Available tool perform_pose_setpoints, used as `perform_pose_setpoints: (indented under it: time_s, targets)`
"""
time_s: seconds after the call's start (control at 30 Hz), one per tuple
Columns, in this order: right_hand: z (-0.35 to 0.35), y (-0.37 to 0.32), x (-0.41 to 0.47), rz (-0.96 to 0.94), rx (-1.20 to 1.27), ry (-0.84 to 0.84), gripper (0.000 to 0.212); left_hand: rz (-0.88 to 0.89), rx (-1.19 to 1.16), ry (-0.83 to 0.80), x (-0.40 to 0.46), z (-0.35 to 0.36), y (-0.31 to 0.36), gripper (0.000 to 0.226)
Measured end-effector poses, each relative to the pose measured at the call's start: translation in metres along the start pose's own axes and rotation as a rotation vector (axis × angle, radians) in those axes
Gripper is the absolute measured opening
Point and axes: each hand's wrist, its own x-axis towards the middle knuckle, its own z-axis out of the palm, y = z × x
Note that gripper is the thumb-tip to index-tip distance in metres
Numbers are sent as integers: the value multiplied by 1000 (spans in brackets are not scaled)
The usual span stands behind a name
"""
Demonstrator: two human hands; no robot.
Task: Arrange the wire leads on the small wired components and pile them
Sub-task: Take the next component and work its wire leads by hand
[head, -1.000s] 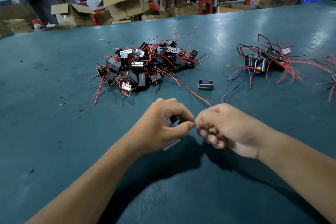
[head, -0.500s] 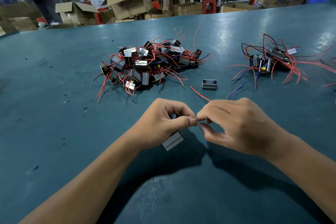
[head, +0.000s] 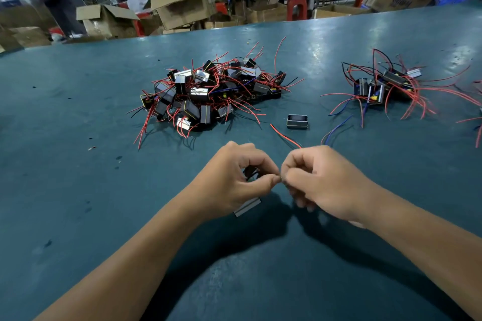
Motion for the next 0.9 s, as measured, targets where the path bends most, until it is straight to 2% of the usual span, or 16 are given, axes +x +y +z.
perform_pose_setpoints:
  time_s: [0.07, 0.1, 0.17, 0.23, 0.3, 0.37, 0.43, 0.6, 0.7, 0.77, 0.83, 0.9]
  targets:
    - [0, -3, 2, 329, 498, -159, 19, 58, 106, 26, 0, 1, 1, 8]
    - [-1, -4, 2, 409, 646, -196, 18, 57, 108, 39, 0, 0, 1, 9]
    - [-3, -4, 2, 356, 649, -200, 18, 5, 28, 54, -1, -2, -1, 11]
    - [-4, -2, 0, 90, 369, -79, 19, -61, -112, 46, -1, -5, -2, 10]
    - [-9, 0, -1, -321, -135, 117, 10, -114, -212, 27, 0, -5, -2, 9]
    - [-15, 4, -3, -674, -611, 179, 5, -139, -260, 5, 1, -4, -3, 10]
    - [-16, 5, -4, -838, -843, 185, 12, -146, -322, -12, 1, -4, -2, 12]
    - [-15, 0, -3, -982, -969, 270, 14, -170, -450, -26, 0, -5, 0, 11]
    - [-15, -1, -3, -994, -984, 271, 16, -190, -470, -52, 0, -5, 0, 11]
    - [-12, -1, -4, -928, -925, 251, 15, -190, -463, -52, 0, -4, 0, 11]
    - [-6, -1, -6, -758, -738, 215, 10, -156, -409, -36, -1, -4, 1, 12]
    - [1, -1, -7, -508, -459, 192, 7, -97, -277, -16, -1, -5, 0, 11]
